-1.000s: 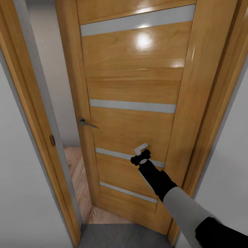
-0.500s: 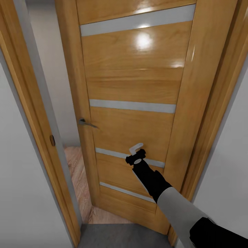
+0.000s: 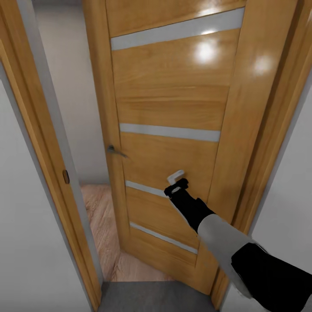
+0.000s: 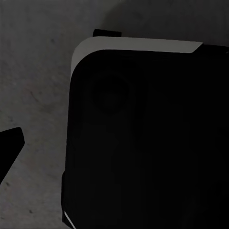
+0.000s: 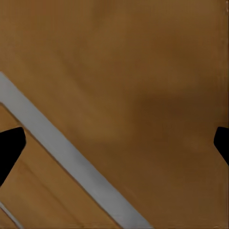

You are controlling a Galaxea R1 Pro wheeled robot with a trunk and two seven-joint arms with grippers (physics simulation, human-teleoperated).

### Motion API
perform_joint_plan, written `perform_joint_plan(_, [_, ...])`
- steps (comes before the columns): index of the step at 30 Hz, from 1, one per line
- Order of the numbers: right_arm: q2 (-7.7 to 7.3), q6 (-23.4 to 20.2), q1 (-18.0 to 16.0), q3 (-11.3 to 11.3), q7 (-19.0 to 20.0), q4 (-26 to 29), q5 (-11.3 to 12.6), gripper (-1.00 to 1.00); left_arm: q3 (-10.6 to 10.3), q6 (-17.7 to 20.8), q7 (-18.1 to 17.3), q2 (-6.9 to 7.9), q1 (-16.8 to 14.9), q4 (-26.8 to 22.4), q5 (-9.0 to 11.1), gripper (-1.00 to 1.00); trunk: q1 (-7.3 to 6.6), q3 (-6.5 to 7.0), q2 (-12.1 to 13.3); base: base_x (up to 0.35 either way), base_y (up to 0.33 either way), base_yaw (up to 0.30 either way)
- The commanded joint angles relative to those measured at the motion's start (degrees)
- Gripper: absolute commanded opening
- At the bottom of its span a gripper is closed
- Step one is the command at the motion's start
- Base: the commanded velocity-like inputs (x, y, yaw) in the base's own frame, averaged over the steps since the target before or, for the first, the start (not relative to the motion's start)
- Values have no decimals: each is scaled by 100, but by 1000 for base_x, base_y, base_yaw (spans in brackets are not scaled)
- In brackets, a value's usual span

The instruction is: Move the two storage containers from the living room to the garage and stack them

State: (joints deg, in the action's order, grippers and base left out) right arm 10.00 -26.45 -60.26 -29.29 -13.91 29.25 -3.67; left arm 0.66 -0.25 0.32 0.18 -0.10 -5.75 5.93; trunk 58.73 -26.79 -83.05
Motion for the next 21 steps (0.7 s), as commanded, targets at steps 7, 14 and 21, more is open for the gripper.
perform_joint_plan(7, [0, -61, -218, -6, -210, -312, -115, 100, 2, -3, 3, 0, 1, -5, 58, 100, 0, -6, -3, 0, 0, 0])
perform_joint_plan(14, [0, -51, -441, -1, -250, -642, -78, 100, 2, -2, 3, 0, 1, -5, 58, 100, 0, -6, -3, 0, 0, 0])
perform_joint_plan(21, [0, 44, -503, 8, -256, -716, -50, 100, -3, -2, 3, 0, 1, -5, 58, 100, 0, -6, -3, 0, 0, 0])
